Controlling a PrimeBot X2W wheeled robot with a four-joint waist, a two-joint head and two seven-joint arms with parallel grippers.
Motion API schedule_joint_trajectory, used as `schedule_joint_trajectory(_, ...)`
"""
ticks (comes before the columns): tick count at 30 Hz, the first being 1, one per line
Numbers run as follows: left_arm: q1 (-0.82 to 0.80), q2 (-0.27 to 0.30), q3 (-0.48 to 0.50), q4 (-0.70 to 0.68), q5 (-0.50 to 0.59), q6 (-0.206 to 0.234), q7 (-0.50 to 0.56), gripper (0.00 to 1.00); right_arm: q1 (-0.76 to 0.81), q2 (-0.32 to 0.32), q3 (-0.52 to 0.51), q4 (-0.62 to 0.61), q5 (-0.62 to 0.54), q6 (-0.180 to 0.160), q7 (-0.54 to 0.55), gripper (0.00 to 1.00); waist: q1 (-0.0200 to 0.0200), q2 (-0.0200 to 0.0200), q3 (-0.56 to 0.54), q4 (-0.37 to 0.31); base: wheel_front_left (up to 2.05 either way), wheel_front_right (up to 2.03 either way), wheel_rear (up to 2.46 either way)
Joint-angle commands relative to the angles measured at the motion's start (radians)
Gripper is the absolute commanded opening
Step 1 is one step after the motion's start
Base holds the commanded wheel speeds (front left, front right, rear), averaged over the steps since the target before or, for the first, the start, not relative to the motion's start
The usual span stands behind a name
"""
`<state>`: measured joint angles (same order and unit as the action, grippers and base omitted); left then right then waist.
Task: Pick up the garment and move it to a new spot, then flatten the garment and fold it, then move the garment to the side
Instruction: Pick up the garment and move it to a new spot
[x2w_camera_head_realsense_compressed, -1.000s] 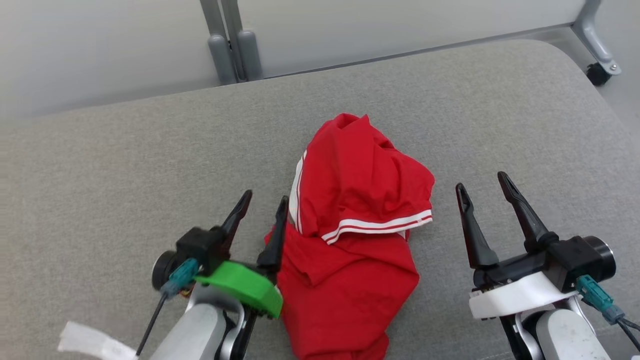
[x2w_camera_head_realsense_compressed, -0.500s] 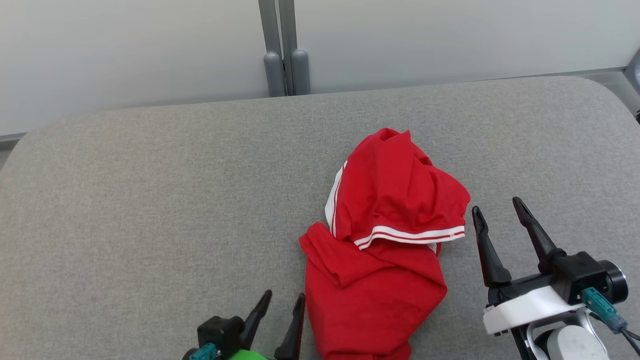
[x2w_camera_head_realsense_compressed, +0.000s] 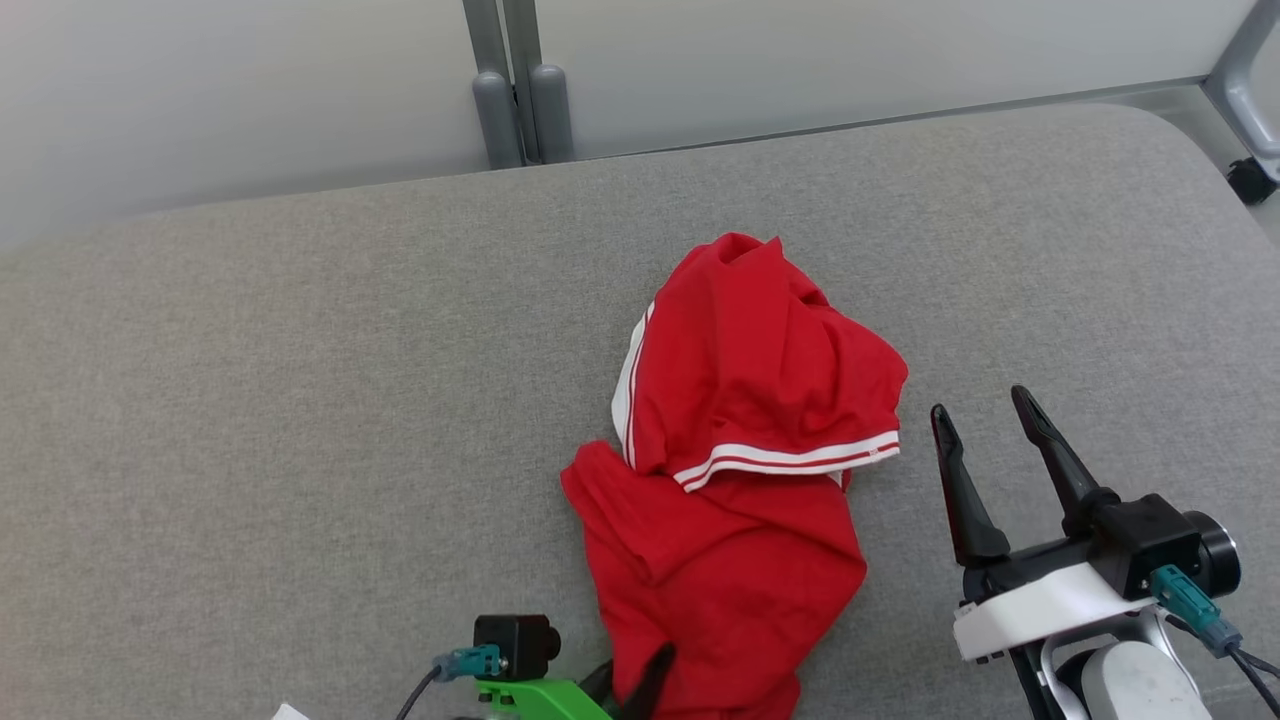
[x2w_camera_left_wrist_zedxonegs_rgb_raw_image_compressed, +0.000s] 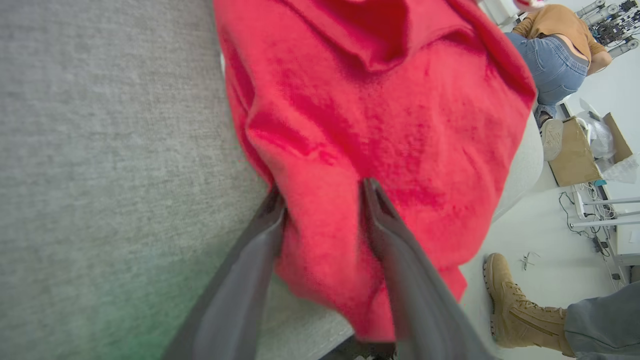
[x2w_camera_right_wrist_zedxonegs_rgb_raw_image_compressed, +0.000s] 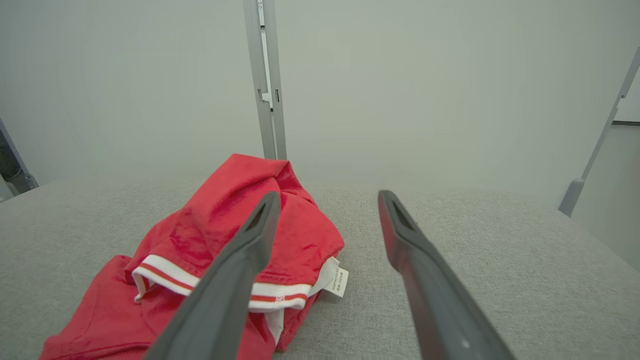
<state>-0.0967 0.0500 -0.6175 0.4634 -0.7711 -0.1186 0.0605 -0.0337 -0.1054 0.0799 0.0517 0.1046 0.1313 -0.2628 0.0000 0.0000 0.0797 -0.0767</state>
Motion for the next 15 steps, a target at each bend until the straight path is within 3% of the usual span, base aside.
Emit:
schedule_joint_trajectory(1, -0.019, 0.002, -0.007, 0.003, -0.017, -0.006, -0.002, 0.0, -0.005, 0.004, 0.001, 0.003, 0.001, -0.001, -0.003, 1.0, 0.0, 0.0, 0.005, -0.006, 0.0, 0.0, 0.0)
schedule_joint_trajectory(3, -0.027, 0.004, 0.008, -0.015, -0.028, -0.005, -0.014, 0.0, -0.003, 0.006, 0.001, 0.003, 0.003, -0.001, -0.003, 1.0, 0.0, 0.0, 0.004, -0.005, 0.0, 0.0, 0.0)
schedule_joint_trajectory(6, -0.038, 0.053, 0.067, -0.069, -0.026, 0.048, -0.041, 0.0, 0.004, 0.006, -0.008, 0.001, 0.004, -0.001, -0.003, 1.0, 0.0, 0.0, -0.002, 0.005, 0.0, 0.0, 0.0)
schedule_joint_trajectory(15, 0.014, 0.311, 0.332, -0.43, -0.008, 0.271, -0.064, 0.0, 0.021, 0.013, -0.013, 0.001, 0.005, -0.001, -0.003, 1.0, 0.0, 0.0, -0.018, 0.044, 0.0, 0.0, 0.0)
